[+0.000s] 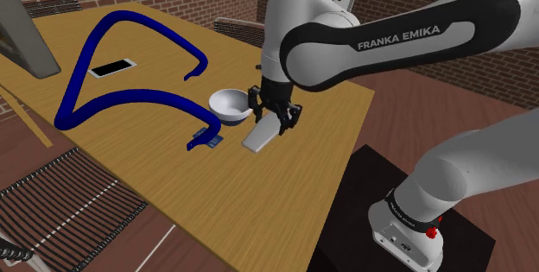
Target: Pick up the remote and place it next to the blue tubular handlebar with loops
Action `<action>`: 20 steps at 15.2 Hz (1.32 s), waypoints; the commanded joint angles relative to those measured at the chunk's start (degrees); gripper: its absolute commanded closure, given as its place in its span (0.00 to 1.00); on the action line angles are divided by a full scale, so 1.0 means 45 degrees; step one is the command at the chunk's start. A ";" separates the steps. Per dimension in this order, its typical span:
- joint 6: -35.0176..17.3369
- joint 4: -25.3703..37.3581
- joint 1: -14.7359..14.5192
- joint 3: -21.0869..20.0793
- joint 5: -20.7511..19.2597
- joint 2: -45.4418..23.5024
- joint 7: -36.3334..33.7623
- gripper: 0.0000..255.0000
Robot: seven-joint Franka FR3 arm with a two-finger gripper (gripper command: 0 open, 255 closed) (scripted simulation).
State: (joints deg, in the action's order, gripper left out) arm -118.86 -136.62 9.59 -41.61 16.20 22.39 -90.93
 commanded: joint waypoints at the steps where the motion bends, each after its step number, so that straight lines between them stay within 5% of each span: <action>1: -0.0425 -0.0207 0.0046 -0.0159 -0.0043 -0.0220 -0.0076 1.00; 15: -0.3243 -0.1484 0.0502 -0.1166 -0.0712 -0.1937 -0.0739 1.00; 20: -0.3366 -0.1526 0.0531 -0.1211 -0.0772 -0.2032 -0.0788 1.00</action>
State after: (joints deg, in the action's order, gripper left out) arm -133.95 -143.47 11.98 -47.05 12.73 13.26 -94.47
